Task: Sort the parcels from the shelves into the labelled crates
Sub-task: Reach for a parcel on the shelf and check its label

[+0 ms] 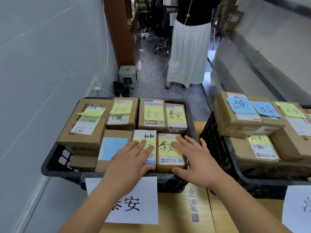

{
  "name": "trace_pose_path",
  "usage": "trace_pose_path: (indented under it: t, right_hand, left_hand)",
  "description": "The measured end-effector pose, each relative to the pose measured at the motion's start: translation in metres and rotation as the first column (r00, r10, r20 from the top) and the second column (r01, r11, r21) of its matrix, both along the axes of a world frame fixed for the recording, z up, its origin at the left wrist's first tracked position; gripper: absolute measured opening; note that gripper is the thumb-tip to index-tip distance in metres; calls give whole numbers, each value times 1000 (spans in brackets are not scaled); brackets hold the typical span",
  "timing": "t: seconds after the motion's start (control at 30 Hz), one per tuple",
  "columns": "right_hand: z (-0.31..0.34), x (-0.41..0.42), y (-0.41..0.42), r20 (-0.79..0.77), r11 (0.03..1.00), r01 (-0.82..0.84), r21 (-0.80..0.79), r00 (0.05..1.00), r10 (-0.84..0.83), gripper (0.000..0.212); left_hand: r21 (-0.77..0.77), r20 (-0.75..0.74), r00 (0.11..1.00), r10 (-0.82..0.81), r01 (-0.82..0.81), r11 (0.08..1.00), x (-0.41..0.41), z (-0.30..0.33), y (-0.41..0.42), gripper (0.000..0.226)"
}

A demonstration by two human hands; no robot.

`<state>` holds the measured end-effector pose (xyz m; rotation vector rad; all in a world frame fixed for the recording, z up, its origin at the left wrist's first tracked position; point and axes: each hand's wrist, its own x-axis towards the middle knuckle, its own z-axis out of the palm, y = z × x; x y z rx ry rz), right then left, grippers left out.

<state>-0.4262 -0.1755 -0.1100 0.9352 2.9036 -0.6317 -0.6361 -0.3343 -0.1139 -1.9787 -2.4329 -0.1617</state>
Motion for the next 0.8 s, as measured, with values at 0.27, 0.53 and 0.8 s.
trace_pose_path:
  t: [0.27, 0.53, 0.8]
  right_hand:
    - [-7, 0, -4, -7, 1000, 8, -16, 1000, -8, 87]
    - [-1, 0, -1, -9, 1000, 19, 17, 1000, -19, 84]
    - [17, 6, -11, 5, 995, 82, 57, 997, -83, 76]
  left_hand:
    - [-50, 76, 996, 39, -35, 998, 1, -10, -10, 75]
    - [-74, 100, 994, 49, -42, 996, -4, -7, -8, 79]
    - [-65, 118, 993, 19, -12, 998, -4, 18, 0, 88]
